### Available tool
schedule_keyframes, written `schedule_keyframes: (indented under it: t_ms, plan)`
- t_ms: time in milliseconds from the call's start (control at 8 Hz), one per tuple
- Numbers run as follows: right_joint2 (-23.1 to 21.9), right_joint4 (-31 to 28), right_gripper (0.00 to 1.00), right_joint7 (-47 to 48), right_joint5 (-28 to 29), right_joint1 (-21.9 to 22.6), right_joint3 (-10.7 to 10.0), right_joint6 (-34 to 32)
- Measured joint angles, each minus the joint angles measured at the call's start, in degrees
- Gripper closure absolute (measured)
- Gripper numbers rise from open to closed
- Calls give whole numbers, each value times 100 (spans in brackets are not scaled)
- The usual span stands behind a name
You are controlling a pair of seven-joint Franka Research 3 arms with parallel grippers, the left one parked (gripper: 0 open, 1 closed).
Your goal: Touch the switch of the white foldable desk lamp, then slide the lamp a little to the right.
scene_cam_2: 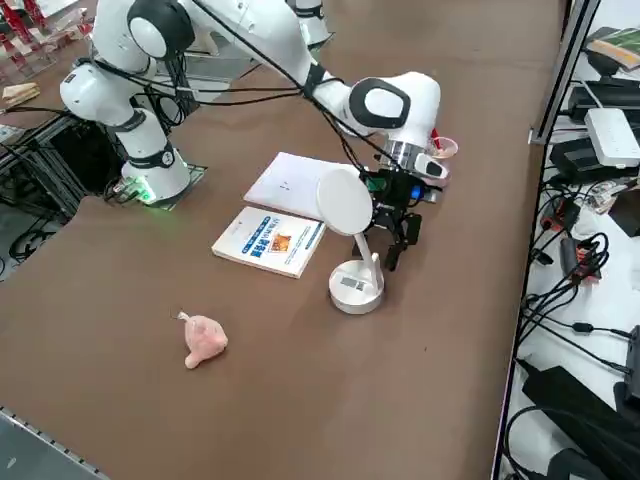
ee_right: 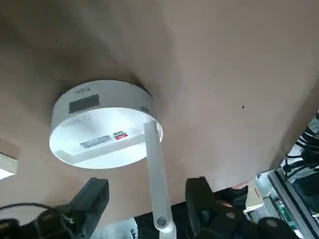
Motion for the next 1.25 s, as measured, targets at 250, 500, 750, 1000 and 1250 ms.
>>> schedule_keyframes:
  t_ms: [250,500,750,1000,1250]
  plan:
    - [1,9,11,-203,-140,0,0,-2]
    - [1,16,30,-363,-201,4,0,-22]
    - [1,29,70,-382,-265,25,0,-69]
    - [1,37,85,-418,-274,34,0,-117]
    - [2,57,85,-422,-273,41,7,-231]
